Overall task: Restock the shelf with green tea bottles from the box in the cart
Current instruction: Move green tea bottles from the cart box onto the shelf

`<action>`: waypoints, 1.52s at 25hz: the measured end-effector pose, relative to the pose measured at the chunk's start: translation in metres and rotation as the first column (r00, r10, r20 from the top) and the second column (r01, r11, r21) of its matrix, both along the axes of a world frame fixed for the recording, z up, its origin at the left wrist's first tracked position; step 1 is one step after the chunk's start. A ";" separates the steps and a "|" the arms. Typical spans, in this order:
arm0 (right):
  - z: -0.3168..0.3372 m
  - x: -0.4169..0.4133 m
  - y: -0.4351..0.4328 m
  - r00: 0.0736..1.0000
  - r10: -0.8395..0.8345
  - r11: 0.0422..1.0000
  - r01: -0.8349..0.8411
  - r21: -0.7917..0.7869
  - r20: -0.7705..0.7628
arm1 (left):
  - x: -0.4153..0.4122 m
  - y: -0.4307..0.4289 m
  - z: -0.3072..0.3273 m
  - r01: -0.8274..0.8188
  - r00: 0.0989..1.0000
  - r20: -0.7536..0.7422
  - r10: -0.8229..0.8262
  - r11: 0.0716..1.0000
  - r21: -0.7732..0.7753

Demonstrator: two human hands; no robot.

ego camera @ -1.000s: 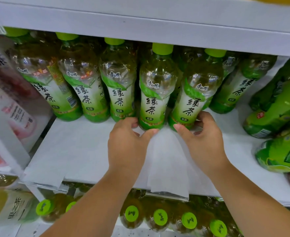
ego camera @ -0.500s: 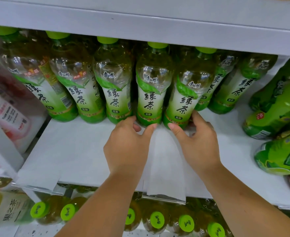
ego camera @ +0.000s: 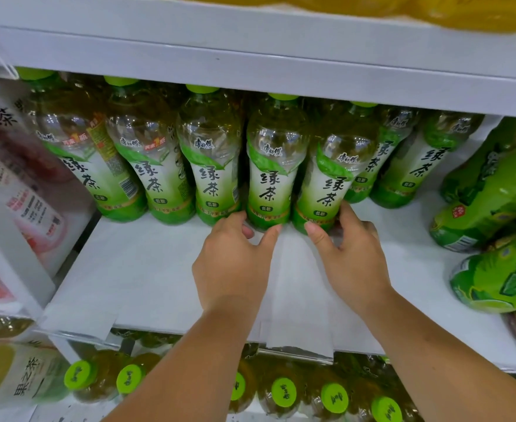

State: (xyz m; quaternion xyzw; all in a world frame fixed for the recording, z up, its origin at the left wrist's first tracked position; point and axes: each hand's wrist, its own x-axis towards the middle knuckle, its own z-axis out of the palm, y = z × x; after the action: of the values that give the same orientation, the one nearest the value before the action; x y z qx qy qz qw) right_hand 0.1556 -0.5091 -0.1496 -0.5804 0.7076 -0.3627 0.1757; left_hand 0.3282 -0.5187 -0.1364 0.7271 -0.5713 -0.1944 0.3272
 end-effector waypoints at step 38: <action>0.196 0.106 0.297 0.836 -0.431 0.740 0.111 0.663 0.341 | 0.140 0.169 0.187 0.707 0.671 -0.363 -0.647 0.411 0.575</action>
State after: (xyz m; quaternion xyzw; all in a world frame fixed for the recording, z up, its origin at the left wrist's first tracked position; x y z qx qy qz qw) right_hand 0.2615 -0.2120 0.0462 -0.2699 0.8004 -0.2628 0.4663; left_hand 0.4684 -0.3498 0.0506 0.4901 -0.6885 -0.5328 -0.0439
